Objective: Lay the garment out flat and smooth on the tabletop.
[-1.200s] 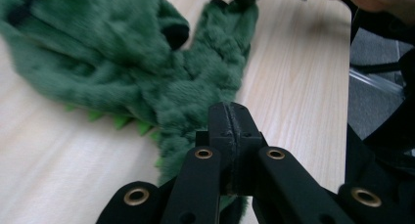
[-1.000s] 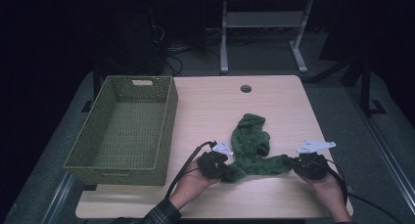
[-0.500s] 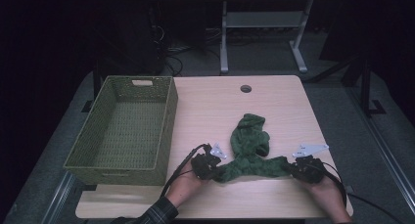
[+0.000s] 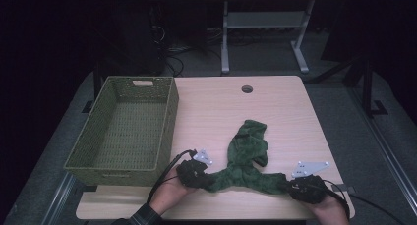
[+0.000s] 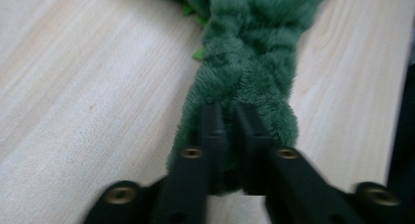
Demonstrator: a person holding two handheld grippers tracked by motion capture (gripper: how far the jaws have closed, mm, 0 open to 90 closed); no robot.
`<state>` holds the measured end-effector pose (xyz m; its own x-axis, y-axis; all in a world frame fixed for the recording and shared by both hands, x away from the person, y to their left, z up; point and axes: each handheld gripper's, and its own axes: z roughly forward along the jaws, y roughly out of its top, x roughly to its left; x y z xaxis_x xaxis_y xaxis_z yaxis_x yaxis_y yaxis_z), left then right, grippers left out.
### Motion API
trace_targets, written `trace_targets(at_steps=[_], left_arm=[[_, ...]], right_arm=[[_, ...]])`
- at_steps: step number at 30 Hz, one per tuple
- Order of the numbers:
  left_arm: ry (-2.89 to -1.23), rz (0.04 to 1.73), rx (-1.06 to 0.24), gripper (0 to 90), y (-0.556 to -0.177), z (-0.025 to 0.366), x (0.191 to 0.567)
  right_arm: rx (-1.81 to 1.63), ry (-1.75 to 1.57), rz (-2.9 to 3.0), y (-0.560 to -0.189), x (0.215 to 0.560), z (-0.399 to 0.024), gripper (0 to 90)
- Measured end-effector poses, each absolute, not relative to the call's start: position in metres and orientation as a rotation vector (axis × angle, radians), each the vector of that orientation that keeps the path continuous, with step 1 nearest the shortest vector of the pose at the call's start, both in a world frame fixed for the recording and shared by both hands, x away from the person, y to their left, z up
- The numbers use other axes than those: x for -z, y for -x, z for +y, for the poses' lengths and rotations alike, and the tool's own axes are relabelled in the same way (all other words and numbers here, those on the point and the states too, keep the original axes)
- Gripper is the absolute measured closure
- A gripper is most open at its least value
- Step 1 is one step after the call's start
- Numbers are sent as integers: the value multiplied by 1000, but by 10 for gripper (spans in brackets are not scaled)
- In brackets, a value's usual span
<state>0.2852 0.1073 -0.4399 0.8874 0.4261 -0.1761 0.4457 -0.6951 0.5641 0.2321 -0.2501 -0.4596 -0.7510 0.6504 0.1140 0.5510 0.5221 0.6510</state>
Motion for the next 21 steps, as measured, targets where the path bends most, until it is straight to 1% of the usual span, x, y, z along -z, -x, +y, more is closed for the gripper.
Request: trace_targets(at_steps=[1, 2, 8, 12, 16, 21], left_arm=[[-2407, 631, 28, 718, -287, 106, 436], [-2394, 630, 17, 684, -289, 106, 432], [-2319, 597, -27, 584, -316, 89, 411], [-2283, 574, -42, 555, -342, 69, 402], [-2266, 546, -56, 537, -367, 45, 399], [-2249, 547, -37, 530, -394, 22, 402]], right_arm=[[-1051, -1040, 2589, -233, 457, -249, 744], [-1056, -1035, 2576, -235, 455, -249, 730], [-1079, -1047, 2511, -258, 448, -244, 646], [-1096, -1074, 2497, -272, 445, -240, 606], [-1079, -1087, 2511, -280, 450, -236, 568], [-1066, -1090, 2515, -281, 453, -235, 555]])
